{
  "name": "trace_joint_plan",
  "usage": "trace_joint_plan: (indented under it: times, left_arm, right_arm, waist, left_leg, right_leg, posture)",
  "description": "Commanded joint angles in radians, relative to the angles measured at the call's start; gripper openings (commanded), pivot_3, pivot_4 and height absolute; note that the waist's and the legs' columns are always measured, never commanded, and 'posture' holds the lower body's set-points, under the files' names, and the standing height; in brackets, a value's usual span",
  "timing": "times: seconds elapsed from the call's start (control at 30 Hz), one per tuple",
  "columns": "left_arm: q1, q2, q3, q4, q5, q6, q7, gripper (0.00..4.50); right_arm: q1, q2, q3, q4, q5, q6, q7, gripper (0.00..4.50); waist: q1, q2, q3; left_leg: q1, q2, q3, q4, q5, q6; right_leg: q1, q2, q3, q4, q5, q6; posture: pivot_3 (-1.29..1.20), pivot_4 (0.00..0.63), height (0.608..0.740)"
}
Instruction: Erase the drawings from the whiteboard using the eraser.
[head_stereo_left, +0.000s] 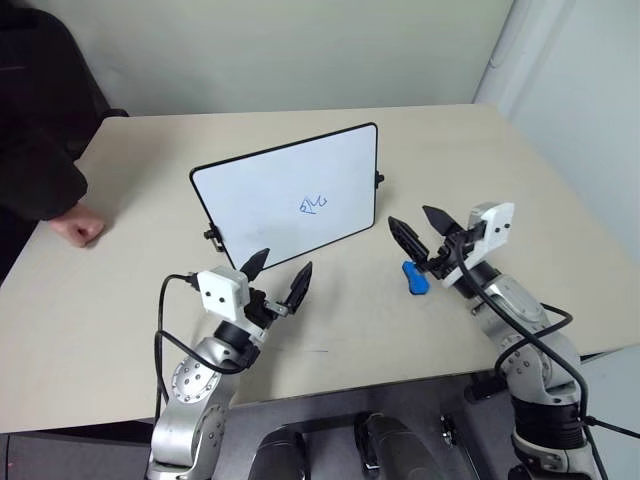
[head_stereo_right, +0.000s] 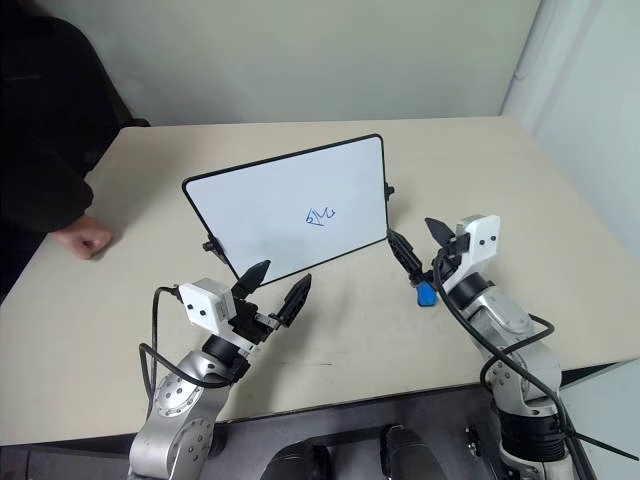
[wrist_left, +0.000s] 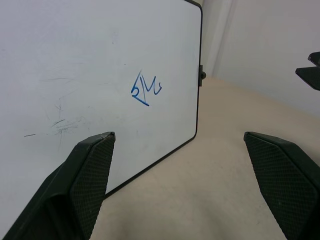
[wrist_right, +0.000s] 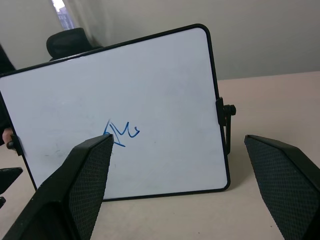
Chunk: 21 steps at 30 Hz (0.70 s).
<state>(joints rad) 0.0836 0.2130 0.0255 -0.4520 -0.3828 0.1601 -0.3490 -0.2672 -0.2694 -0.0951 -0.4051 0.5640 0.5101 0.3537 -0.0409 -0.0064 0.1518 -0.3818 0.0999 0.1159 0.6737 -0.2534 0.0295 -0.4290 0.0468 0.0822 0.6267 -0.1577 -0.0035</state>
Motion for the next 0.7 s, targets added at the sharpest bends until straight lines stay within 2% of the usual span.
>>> trace_joint_plan:
  times: [0.03, 0.33, 0.4, 0.53, 0.7]
  left_arm:
    - [-0.002, -0.005, -0.001, -0.018, 0.002, -0.02, -0.004, 4.5]
    - [0.007, 0.001, 0.006, -0.028, -0.004, -0.018, -0.01, 4.5]
    - [0.009, -0.002, 0.003, -0.03, -0.002, -0.017, -0.006, 4.5]
    - [0.008, -0.004, 0.0, -0.032, -0.005, -0.016, -0.005, 4.5]
    - [0.016, -0.008, -0.007, -0.038, -0.002, -0.015, -0.001, 4.5]
  right_arm:
    - [-0.013, -0.01, -0.015, -0.028, -0.001, -0.012, -0.003, 4.44]
    - [-0.028, -0.016, -0.024, -0.018, 0.03, 0.06, -0.03, 4.44]
    - [-0.043, -0.027, -0.031, -0.02, 0.03, 0.122, -0.063, 4.44]
    - [-0.081, -0.117, 0.002, 0.001, -0.042, 0.309, -0.14, 4.44]
    - [-0.151, -0.141, -0.058, 0.014, 0.013, 0.607, -0.214, 4.44]
  waist:
    - [0.0, 0.0, 0.0]
    - [0.0, 0.0, 0.0]
    - [0.0, 0.0, 0.0]
    - [0.0, 0.0, 0.0]
    - [0.001, 0.0, 0.0]
  left_leg:
    - [0.0, 0.0, 0.0, 0.0, 0.0, 0.0]
    - [0.0, 0.0, 0.0, 0.0, 0.0, 0.0]
    - [0.0, 0.0, 0.0, 0.0, 0.0, 0.0]
    - [0.0, 0.0, 0.0, 0.001, 0.0, 0.0]
    - [0.0, 0.0, 0.0, 0.0, 0.0, 0.0]
  right_leg:
    - [0.0, 0.0, 0.0, 0.0, 0.0, 0.0]
    - [0.0, 0.0, 0.0, 0.0, 0.0, 0.0]
    - [0.0, 0.0, 0.0, 0.0, 0.0, 0.0]
    - [0.0, 0.0, 0.0, 0.0, 0.0, 0.001]
    - [0.0, 0.0, 0.0, 0.0, 0.0, 0.001]
  posture:
    - [0.0, 0.15, 0.735]
    - [0.0, 0.15, 0.735]
    - [0.0, 0.15, 0.735]
    - [0.0, 0.15, 0.735]
    - [0.0, 0.15, 0.735]
